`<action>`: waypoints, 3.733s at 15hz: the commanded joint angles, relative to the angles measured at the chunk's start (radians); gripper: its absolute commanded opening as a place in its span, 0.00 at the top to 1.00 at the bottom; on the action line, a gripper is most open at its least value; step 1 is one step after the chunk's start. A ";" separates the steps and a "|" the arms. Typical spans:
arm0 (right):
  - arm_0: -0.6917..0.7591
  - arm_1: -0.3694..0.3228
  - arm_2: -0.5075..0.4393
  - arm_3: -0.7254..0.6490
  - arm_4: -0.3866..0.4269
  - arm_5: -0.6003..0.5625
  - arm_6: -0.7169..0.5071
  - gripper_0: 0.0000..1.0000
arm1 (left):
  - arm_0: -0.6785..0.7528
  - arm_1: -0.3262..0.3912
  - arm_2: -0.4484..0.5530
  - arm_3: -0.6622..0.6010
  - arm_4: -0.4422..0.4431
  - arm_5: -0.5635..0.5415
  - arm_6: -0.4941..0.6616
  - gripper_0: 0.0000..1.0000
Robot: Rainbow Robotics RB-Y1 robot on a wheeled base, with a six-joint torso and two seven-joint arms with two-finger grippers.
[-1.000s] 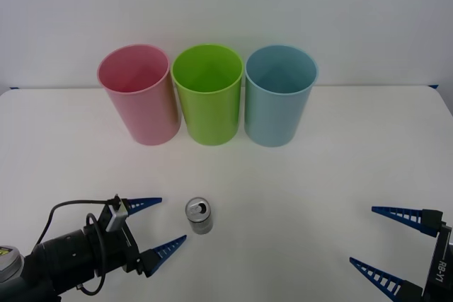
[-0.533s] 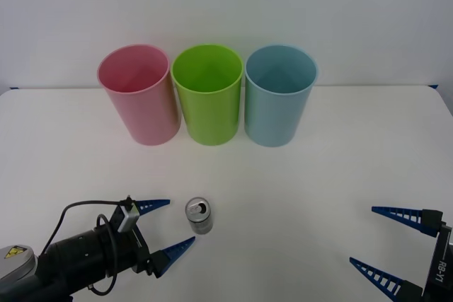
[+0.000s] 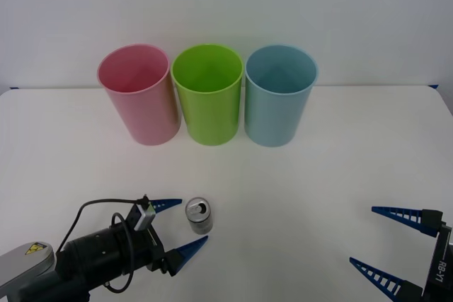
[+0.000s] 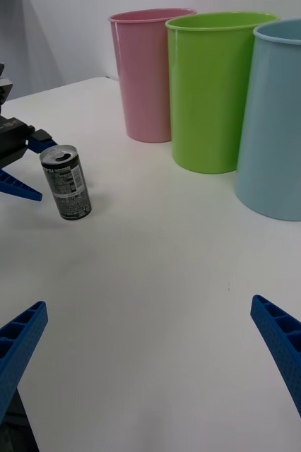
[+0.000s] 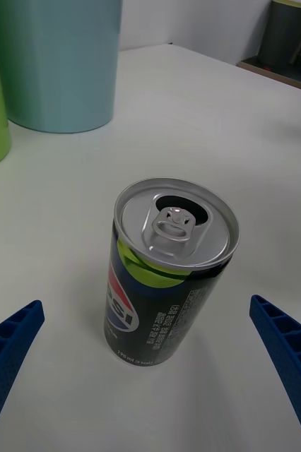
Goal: Put cans in the blue bin and PET bottles in the pink bin and trash in the green bin.
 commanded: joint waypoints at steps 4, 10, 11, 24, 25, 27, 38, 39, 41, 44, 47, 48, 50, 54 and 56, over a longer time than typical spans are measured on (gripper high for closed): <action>0.000 0.000 0.000 0.000 0.000 0.000 0.000 0.00 | -0.023 -0.044 -0.005 0.001 -0.015 0.067 -0.004 0.00; 0.000 0.000 0.000 0.000 0.000 0.000 0.000 0.00 | -0.028 -0.062 -0.005 0.001 -0.045 0.075 0.000 0.00; 0.000 0.000 0.000 0.000 0.000 0.000 0.000 0.00 | -0.028 -0.064 -0.005 0.001 -0.045 0.075 0.002 0.00; 0.000 0.000 0.000 0.000 0.000 0.000 0.000 0.00 | -0.031 -0.064 -0.005 0.007 -0.045 0.075 -0.021 0.83; 0.000 0.000 0.000 0.000 0.000 0.000 0.000 0.00 | -0.029 -0.064 -0.005 0.007 -0.045 0.075 -0.021 0.84; 0.000 0.000 0.000 0.000 0.000 0.000 0.000 0.00 | -0.029 -0.067 -0.005 0.007 -0.031 0.069 -0.020 0.85; 0.000 0.000 0.000 0.000 0.000 0.000 0.000 0.00 | -0.034 -0.070 0.042 -0.057 0.000 -0.033 0.123 0.84; 0.000 0.000 0.000 0.000 0.000 0.000 0.000 0.00 | -0.031 -0.069 0.053 -0.075 -0.015 -0.045 0.149 0.84; 0.000 0.000 0.000 0.000 0.000 0.000 0.000 0.00 | 0.008 -0.075 0.105 -0.114 -0.048 -0.050 0.163 0.84; 0.000 0.000 0.000 0.000 0.000 0.000 0.000 0.00 | 0.074 -0.079 0.186 -0.187 -0.114 -0.103 0.276 0.87; 0.000 0.000 0.000 0.000 0.000 0.000 0.000 0.00 | 0.129 -0.121 0.263 -0.267 -0.221 -0.108 0.379 0.87; 0.000 0.000 0.000 0.000 0.000 0.000 0.000 0.00 | 0.141 -0.133 0.291 -0.290 -0.267 -0.108 0.421 0.87; 0.000 0.000 0.000 0.000 0.000 0.000 0.000 0.00 | 0.146 -0.151 0.321 -0.324 -0.351 -0.097 0.493 0.87; 0.000 0.000 0.000 0.000 0.000 0.000 0.000 0.00 | 0.107 -0.193 0.303 -0.414 -0.488 0.035 0.642 0.88; 0.000 0.000 0.000 0.000 0.000 0.000 0.000 0.00 | 0.054 -0.190 0.291 -0.430 -0.555 0.081 0.714 0.90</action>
